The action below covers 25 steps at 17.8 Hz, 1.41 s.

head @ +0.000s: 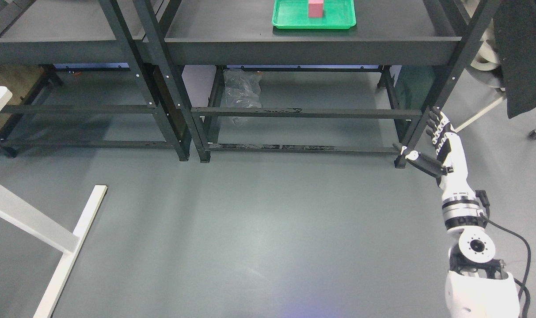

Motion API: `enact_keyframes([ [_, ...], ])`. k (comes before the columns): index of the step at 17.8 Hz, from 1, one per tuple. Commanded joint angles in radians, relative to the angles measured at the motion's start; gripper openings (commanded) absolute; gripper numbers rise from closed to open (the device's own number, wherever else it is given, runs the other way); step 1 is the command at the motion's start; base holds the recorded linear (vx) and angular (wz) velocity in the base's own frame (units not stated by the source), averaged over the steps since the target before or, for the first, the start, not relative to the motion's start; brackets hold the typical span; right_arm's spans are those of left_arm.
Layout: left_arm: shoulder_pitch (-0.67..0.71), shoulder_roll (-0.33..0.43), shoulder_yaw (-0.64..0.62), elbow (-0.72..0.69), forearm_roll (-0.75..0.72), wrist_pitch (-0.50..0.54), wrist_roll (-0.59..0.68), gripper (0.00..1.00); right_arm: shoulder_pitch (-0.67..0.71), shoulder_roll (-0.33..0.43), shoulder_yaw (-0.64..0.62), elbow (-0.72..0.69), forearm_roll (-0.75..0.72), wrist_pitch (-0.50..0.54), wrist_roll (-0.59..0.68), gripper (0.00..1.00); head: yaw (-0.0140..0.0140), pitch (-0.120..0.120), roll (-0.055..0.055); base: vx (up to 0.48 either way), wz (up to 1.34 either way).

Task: Pick pink block from left shelf to tray
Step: 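Drive toward the shelf holding the green tray with the pink cube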

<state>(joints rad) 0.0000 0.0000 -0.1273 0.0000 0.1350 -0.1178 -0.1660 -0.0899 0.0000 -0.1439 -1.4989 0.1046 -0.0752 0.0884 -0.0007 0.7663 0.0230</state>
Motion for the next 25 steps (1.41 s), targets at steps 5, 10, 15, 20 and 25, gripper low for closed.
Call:
enact_keyframes([
  [5,0.02,0.017,0.0,-0.017,0.0,0.0,0.0,1.0,-0.001,-0.017,0.007,-0.003,0.003,0.015,0.001,1.0,0.0,0.0,0.0,0.0,0.0],
  [10,0.02,0.017,0.0,-0.017,0.0,0.0,0.0,1.0,0.001,-0.017,0.0,-0.003,0.003,0.017,0.004,1.0,0.0,0.0,0.0,-0.007,-0.01],
  [15,0.02,0.017,0.0,-0.017,0.0,0.0,0.0,1.0,0.002,-0.017,-0.006,-0.001,-0.011,-0.055,-0.025,1.0,0.0,0.0,0.0,0.026,0.01],
  [20,0.02,0.017,0.0,-0.017,0.0,0.0,0.0,1.0,0.019,-0.017,-0.02,-0.003,-0.029,-0.08,-0.041,1.0,0.0,0.0,0.0,0.078,0.0],
  [25,0.02,0.017,0.0,-0.017,0.0,0.0,0.0,1.0,0.013,-0.017,-0.002,-0.003,0.03,-0.064,-0.038,0.95,0.0,0.0,0.0,0.107,-0.02],
])
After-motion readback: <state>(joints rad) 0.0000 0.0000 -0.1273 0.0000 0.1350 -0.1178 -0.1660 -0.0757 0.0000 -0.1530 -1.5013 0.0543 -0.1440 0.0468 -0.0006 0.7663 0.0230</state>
